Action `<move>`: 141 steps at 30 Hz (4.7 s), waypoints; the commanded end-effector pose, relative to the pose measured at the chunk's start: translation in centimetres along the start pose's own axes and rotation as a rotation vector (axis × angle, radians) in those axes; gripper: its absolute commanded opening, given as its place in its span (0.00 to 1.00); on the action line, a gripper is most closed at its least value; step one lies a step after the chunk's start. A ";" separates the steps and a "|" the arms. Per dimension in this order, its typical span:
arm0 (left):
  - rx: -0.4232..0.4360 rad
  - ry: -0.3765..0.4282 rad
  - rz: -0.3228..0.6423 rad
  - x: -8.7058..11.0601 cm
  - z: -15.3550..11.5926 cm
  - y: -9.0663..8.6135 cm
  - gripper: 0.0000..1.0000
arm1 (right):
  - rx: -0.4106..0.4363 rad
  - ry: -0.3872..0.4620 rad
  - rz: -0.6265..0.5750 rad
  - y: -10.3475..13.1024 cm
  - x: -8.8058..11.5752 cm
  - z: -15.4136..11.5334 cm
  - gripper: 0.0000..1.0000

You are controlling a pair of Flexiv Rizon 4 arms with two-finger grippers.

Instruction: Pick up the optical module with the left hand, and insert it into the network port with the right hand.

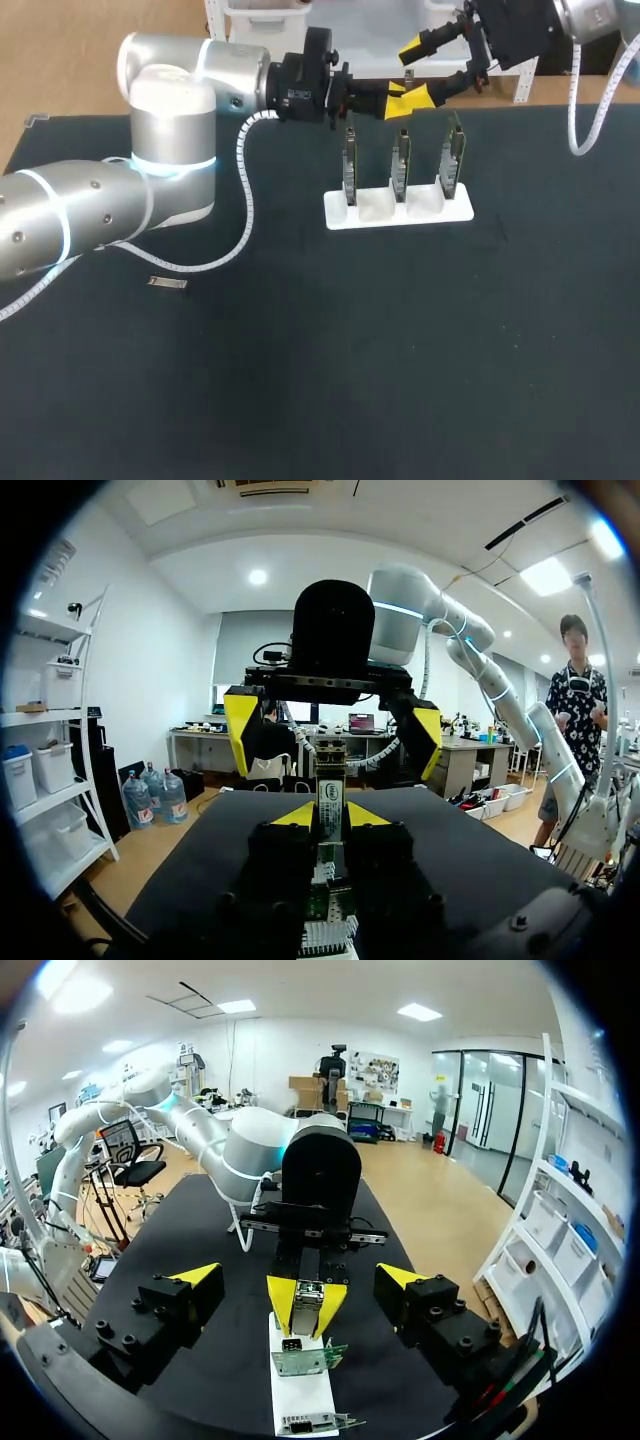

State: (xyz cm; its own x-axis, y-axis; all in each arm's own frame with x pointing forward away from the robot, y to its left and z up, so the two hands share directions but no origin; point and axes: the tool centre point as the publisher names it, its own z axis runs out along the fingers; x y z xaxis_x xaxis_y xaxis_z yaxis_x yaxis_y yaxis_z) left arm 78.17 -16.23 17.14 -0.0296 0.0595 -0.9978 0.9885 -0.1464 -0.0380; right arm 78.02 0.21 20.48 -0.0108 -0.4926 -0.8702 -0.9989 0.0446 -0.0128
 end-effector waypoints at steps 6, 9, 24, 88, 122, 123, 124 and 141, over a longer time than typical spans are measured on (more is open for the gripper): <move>0.006 0.003 -0.002 0.0 0.0 0.3 0.00 | 0.005 -0.008 -0.001 -0.2 0.1 0.1 0.00; 0.006 0.003 -0.002 0.0 0.0 0.3 0.00 | 0.007 -0.011 0.000 -0.2 0.0 0.2 0.00; 0.006 0.003 -0.002 0.0 0.0 0.3 1.00 | 0.014 -0.014 0.000 -0.3 0.0 0.2 0.00; -0.153 0.554 -0.169 -1.1 -4.3 -2.2 1.00 | 0.020 -0.021 0.015 -1.0 0.2 0.3 0.00; -0.126 0.559 -0.176 1.2 -3.5 -0.8 1.00 | 0.025 -0.016 0.019 -0.8 0.4 -0.2 0.00; -0.127 0.561 -0.175 1.1 -3.5 -0.8 1.00 | 0.025 -0.016 0.020 -0.8 0.4 -0.2 0.00; -0.126 0.562 -0.175 1.1 -3.4 -0.8 1.00 | 0.026 -0.016 0.020 -0.9 0.4 -0.2 0.00; -0.135 0.590 -0.206 2.0 -3.1 -1.5 1.00 | 0.025 -0.012 0.020 -1.0 0.5 -0.2 0.00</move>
State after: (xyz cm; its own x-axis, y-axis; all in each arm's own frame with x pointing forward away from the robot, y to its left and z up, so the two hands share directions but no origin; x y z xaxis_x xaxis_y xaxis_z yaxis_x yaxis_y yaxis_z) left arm 77.25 -12.67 15.37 -0.1684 0.6029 -0.7798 0.9826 0.0402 -0.1812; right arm 78.93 -0.33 20.14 -0.0301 -0.4798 -0.8769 -0.9970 0.0764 -0.0076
